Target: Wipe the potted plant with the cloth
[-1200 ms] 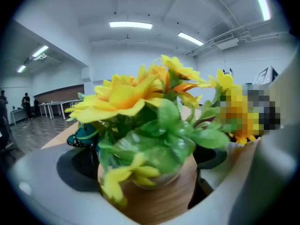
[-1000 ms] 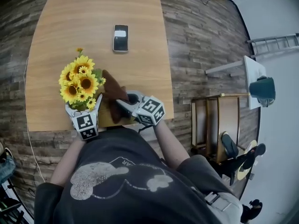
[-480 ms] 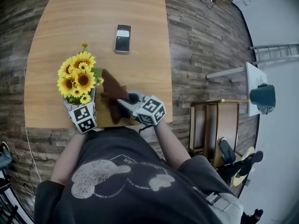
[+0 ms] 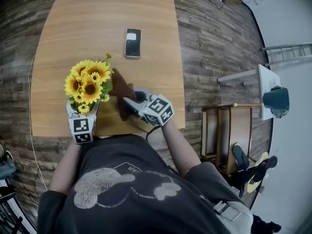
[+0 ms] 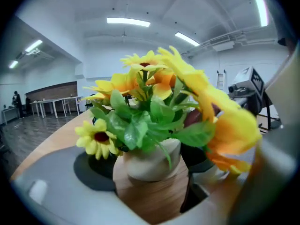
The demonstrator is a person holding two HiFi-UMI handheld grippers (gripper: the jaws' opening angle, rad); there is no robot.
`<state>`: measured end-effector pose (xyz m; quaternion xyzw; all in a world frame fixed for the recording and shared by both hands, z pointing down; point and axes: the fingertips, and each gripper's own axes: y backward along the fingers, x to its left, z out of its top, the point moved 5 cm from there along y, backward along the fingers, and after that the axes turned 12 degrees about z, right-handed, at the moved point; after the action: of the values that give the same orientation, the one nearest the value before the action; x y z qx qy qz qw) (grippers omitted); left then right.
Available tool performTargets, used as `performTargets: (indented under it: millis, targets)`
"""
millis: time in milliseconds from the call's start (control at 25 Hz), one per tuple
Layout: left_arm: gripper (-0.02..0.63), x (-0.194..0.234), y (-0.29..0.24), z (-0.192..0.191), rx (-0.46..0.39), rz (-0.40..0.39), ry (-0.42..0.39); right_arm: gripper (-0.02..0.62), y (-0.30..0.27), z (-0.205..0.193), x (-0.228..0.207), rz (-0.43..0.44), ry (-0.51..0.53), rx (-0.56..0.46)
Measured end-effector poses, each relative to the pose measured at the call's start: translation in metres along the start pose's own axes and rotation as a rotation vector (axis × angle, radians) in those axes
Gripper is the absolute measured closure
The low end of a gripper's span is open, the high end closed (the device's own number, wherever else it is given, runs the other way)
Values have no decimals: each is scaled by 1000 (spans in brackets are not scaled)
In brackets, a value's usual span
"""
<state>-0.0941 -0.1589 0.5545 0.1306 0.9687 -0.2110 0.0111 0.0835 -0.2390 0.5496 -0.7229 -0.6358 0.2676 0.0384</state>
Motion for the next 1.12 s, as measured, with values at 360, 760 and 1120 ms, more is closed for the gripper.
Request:
performTargets:
  millis: [360,760,1120]
  targets:
    - [161,17,-2,-4,-16,-216,-64,538,-34,45,-41,-94,87,7]
    - [166,23,0,-3,4,-416,-98,538,-77,70,-63,49,114,75]
    - [166,35,-7,-15,3,-509,-149,538,-90,42,-38,96,49,117]
